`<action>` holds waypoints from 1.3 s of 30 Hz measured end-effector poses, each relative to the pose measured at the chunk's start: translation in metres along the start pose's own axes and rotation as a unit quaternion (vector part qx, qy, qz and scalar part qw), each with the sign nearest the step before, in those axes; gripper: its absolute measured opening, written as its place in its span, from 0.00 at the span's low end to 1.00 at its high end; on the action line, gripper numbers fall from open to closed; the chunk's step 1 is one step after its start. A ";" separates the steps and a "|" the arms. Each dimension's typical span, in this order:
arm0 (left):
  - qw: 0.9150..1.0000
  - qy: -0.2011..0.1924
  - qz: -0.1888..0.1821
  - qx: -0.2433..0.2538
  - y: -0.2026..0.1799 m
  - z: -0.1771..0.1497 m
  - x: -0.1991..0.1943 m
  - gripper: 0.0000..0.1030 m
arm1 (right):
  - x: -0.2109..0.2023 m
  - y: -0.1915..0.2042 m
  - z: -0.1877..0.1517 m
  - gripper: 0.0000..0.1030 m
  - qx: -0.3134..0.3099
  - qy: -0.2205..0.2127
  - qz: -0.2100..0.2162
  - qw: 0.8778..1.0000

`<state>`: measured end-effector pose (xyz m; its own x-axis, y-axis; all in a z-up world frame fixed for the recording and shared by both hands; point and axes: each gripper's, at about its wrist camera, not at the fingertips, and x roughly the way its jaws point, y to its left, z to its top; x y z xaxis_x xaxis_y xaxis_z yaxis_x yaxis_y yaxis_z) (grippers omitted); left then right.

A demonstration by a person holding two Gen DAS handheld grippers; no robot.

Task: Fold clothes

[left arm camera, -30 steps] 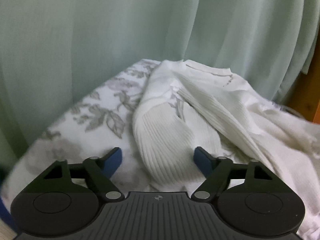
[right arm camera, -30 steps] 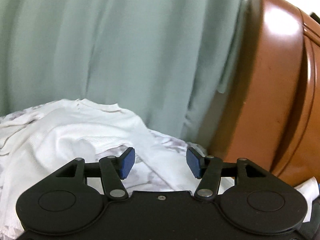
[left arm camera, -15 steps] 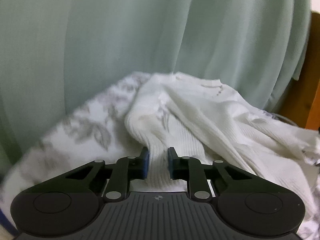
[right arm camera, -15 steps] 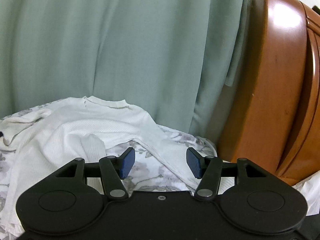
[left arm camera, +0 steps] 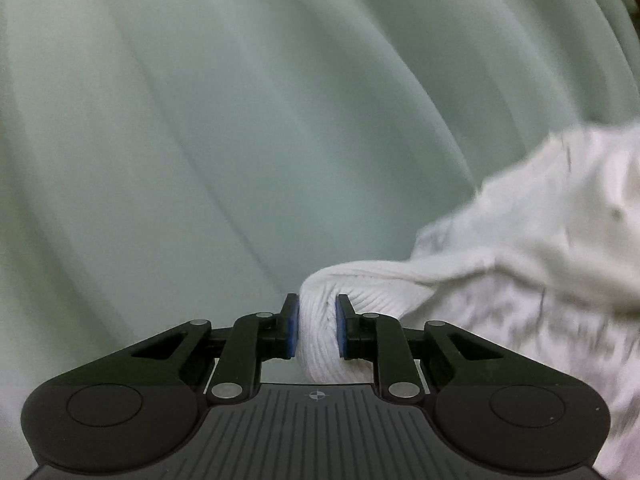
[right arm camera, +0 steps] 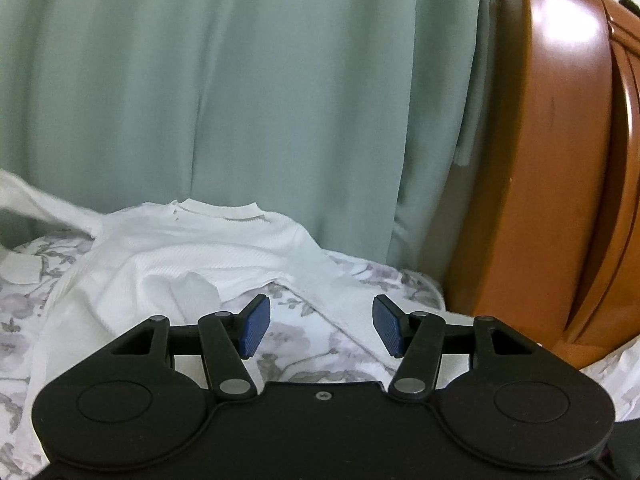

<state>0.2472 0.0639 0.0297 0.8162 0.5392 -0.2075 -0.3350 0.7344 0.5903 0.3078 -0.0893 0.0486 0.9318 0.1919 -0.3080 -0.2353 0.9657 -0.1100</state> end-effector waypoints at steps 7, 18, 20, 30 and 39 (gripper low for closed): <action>0.996 0.041 -0.014 0.077 -0.032 -0.039 0.001 0.16 | 0.002 0.002 -0.004 0.55 -0.003 0.009 0.003 1.000; 0.998 0.013 -0.047 0.026 -0.022 -0.025 -0.028 0.39 | -0.004 0.017 -0.013 0.55 -0.037 0.039 0.060 0.997; 0.998 0.002 -0.062 0.014 -0.022 -0.017 -0.036 0.39 | -0.004 0.018 -0.017 0.55 -0.044 0.051 0.069 0.995; 0.956 0.005 -0.261 -0.130 -0.037 0.005 -0.071 0.62 | 0.004 -0.006 -0.046 0.54 0.022 0.125 0.094 0.987; 0.912 0.060 -0.374 -0.156 -0.096 0.005 -0.079 0.61 | 0.009 0.007 -0.058 0.47 0.023 0.145 0.107 0.983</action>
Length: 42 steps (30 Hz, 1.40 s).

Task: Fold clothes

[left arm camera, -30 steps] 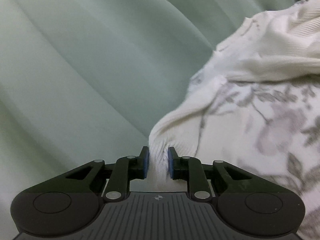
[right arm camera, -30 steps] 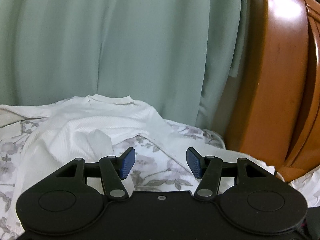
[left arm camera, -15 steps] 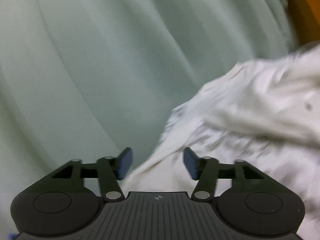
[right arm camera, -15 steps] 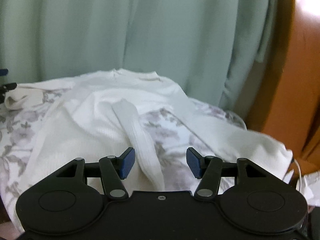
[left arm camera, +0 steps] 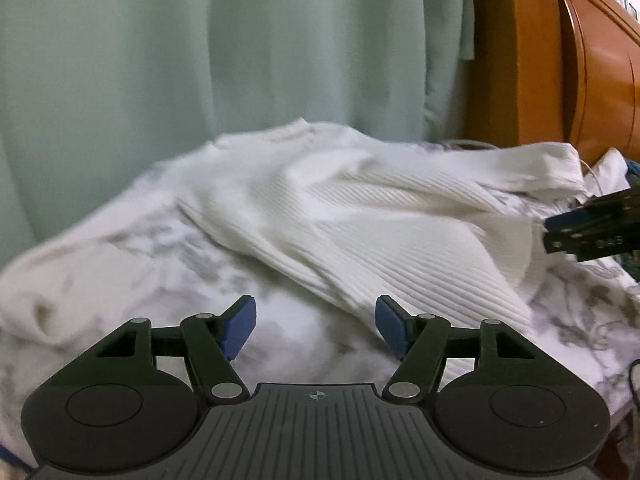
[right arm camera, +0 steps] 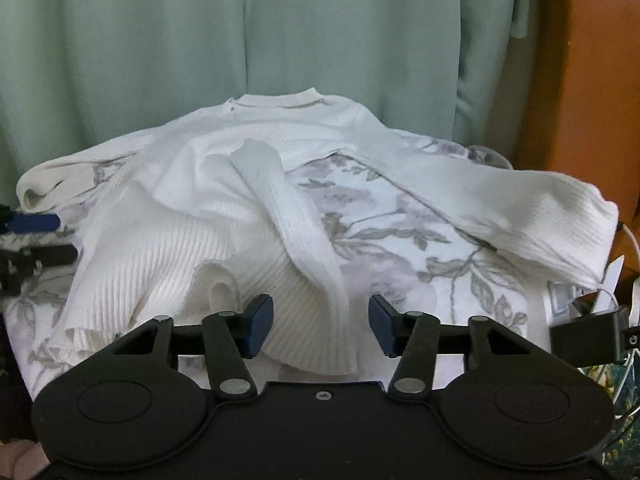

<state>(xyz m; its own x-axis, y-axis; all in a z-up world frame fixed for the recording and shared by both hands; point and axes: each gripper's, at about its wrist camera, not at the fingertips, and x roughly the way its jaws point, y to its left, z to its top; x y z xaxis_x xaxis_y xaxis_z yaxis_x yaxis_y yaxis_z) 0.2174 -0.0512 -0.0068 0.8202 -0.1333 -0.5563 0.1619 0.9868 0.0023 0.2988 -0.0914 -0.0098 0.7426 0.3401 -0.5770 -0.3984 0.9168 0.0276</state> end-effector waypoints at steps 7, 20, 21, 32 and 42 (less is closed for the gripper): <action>0.997 0.028 -0.048 -0.061 -0.008 -0.004 0.004 0.56 | 0.006 -0.005 -0.002 0.30 0.029 0.006 0.018 0.999; 0.992 0.000 -0.081 -0.093 -0.025 0.000 0.003 0.04 | -0.042 -0.020 0.005 0.06 0.074 -0.088 0.006 0.993; 0.992 -0.011 -0.079 -0.095 -0.024 0.001 -0.003 0.04 | -0.050 -0.022 0.006 0.06 0.074 -0.100 0.002 0.992; 0.996 -0.062 -0.047 -0.046 -0.004 0.004 -0.077 0.03 | -0.102 -0.049 -0.017 0.05 0.111 -0.117 -0.018 0.987; 0.998 0.022 -0.045 -0.031 -0.013 -0.031 -0.054 0.05 | -0.054 -0.064 -0.047 0.06 0.141 -0.016 -0.049 0.989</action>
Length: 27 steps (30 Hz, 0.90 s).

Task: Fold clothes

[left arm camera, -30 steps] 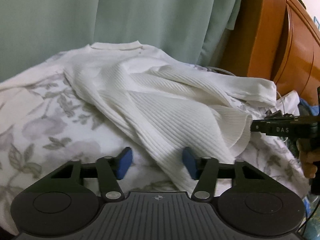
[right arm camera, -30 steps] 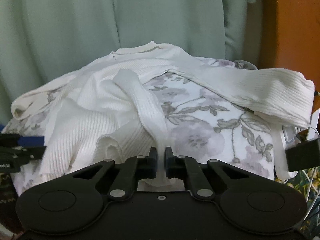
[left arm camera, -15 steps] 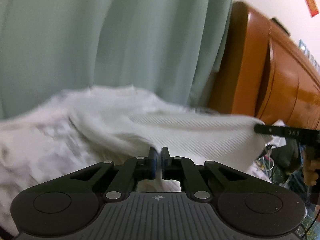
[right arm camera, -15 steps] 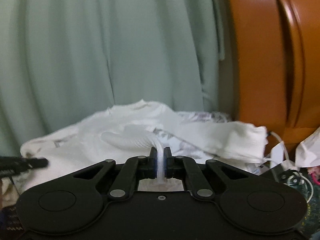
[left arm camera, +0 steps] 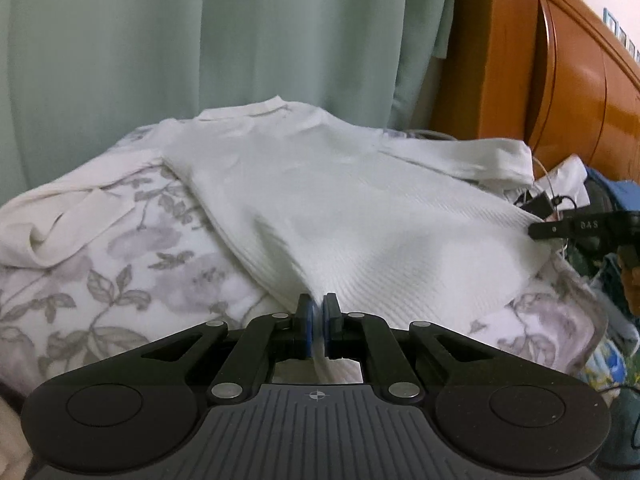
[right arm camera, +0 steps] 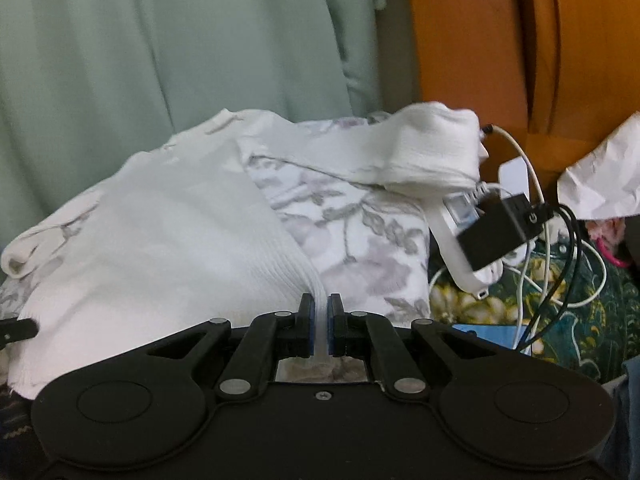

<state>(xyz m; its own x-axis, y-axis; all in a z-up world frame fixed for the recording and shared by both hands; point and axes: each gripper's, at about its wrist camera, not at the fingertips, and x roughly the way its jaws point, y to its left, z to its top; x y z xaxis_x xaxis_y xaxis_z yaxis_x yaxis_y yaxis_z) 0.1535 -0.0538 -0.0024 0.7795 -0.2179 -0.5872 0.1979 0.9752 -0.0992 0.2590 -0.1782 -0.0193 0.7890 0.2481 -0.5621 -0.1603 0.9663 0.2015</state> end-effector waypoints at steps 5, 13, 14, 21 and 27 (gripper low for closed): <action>1.000 -0.012 -0.002 -0.003 0.003 0.001 -0.011 0.09 | 0.007 0.005 -0.003 0.09 0.000 0.006 0.001 1.000; 1.000 0.002 -0.008 -0.024 0.011 0.002 -0.006 0.38 | 0.000 -0.001 -0.007 0.23 0.014 0.011 0.005 1.000; 1.000 0.008 -0.013 -0.024 0.009 0.000 -0.004 0.38 | 0.000 -0.002 -0.008 0.25 0.015 0.013 0.006 1.000; 0.998 0.033 -0.047 -0.036 0.005 -0.006 0.010 0.38 | 0.002 -0.008 -0.011 0.30 0.055 0.025 0.036 0.998; 0.997 0.029 -0.055 -0.045 0.004 -0.009 0.009 0.18 | 0.004 -0.004 -0.012 0.15 0.064 0.033 0.059 0.996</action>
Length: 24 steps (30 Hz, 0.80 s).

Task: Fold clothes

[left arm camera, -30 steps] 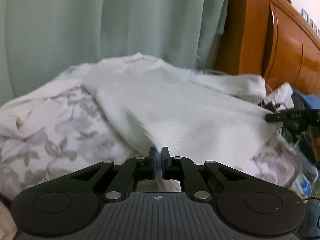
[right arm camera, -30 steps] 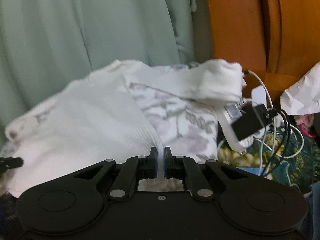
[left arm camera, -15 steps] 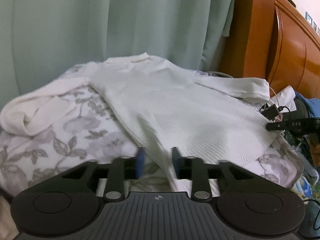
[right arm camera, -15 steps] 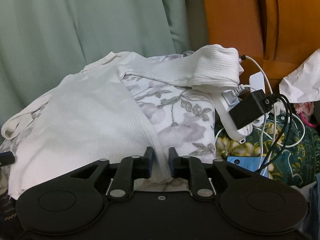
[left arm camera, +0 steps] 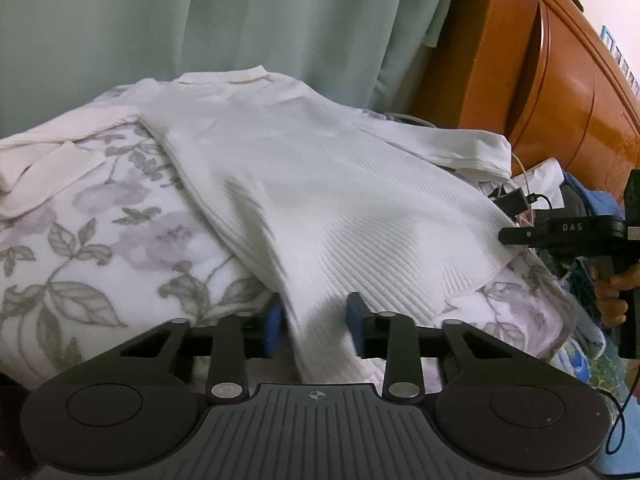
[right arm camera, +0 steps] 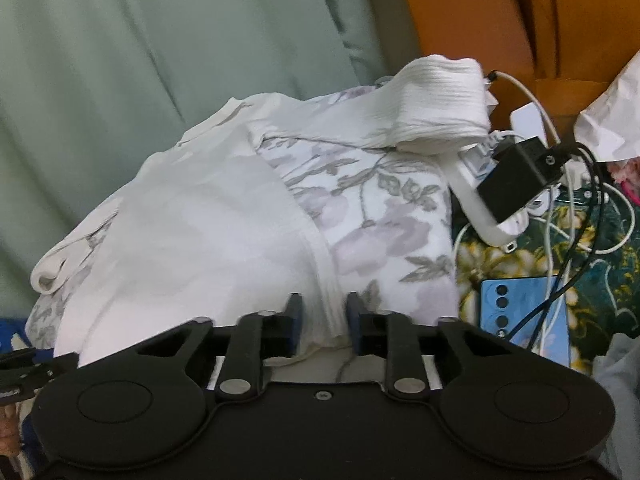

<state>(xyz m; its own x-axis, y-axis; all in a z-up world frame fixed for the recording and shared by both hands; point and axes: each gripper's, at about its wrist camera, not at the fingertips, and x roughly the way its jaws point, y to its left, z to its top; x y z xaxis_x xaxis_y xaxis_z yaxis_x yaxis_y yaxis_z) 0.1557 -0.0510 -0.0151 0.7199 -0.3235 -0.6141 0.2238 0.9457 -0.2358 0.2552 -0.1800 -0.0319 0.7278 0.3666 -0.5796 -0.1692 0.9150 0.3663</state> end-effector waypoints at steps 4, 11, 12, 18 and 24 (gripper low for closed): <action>1.000 -0.027 0.006 -0.005 -0.001 0.004 -0.010 0.06 | -0.004 0.004 0.003 0.09 0.000 -0.011 0.011 1.000; 0.994 -0.097 0.011 0.039 -0.017 0.027 -0.058 0.06 | -0.057 0.010 0.029 0.05 0.004 -0.122 0.014 0.992; 0.995 -0.091 0.011 0.044 -0.018 0.026 -0.058 0.06 | -0.054 0.009 0.028 0.05 0.005 -0.115 0.007 0.993; 0.999 -0.016 0.016 0.050 -0.014 0.002 -0.029 0.06 | -0.029 -0.001 0.018 0.05 0.013 -0.060 -0.043 0.997; 0.998 0.009 0.029 0.062 -0.012 -0.011 -0.015 0.07 | -0.005 -0.009 0.006 0.06 0.007 -0.016 -0.069 0.997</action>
<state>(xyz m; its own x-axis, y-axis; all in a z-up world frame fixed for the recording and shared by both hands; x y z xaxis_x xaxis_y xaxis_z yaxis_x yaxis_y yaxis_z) 0.1353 -0.0576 -0.0117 0.7228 -0.2677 -0.6371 0.2621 0.9592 -0.1058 0.2578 -0.1908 -0.0278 0.7645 0.2314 -0.6016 -0.0573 0.9540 0.2941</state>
